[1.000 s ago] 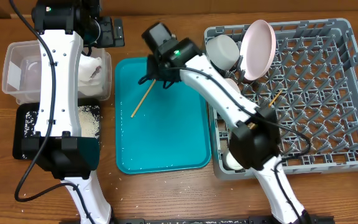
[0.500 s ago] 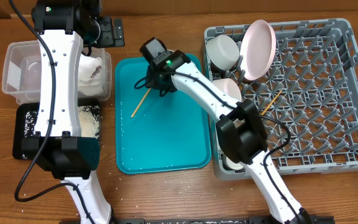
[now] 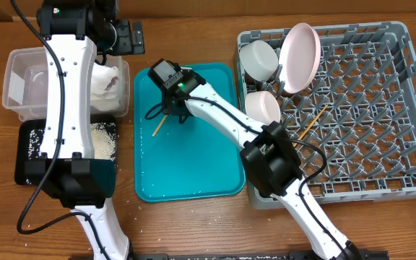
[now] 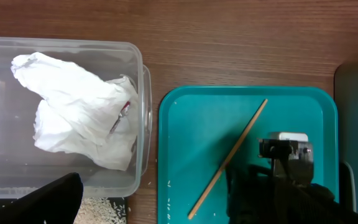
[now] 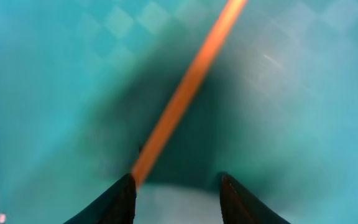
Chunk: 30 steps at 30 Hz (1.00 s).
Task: Sort waste into correct bins and load items into the dishwasher
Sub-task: 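Return the right gripper to the remaining chopstick and grasp it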
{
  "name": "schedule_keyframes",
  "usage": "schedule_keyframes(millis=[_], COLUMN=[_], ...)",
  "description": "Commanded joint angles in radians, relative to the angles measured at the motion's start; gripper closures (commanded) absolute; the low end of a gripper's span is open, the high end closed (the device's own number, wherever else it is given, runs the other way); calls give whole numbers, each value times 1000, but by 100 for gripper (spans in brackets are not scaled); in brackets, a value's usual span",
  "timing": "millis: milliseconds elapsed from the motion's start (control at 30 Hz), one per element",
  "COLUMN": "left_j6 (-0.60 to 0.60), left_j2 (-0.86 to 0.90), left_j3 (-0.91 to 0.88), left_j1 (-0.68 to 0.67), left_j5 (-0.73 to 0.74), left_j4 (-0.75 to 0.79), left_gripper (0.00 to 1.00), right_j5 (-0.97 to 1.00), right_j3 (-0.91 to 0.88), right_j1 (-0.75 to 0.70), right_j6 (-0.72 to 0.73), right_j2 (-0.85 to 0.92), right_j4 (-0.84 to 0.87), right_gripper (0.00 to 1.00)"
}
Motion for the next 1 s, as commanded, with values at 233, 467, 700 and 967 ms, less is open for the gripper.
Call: schedule_keyframes(millis=[233, 467, 700, 967], left_j6=[-3, -3, -3, -3], left_j2=[-29, -29, -29, -29], left_j3=[24, 24, 24, 24], left_j1=[-3, -3, -3, -3], left_j5=[-12, -12, -12, -12], left_j4=[2, 2, 2, 2], left_gripper=[0, 0, 0, 0], right_j5=[-6, 19, -19, -113], right_j3=[37, 163, 157, 103], right_j1=[-4, -2, -1, -1], right_j6=[-45, -166, -228, -247], right_j2=[20, 20, 20, 22], right_j4=[-126, -48, 89, 153], right_gripper=[58, 51, 51, 51])
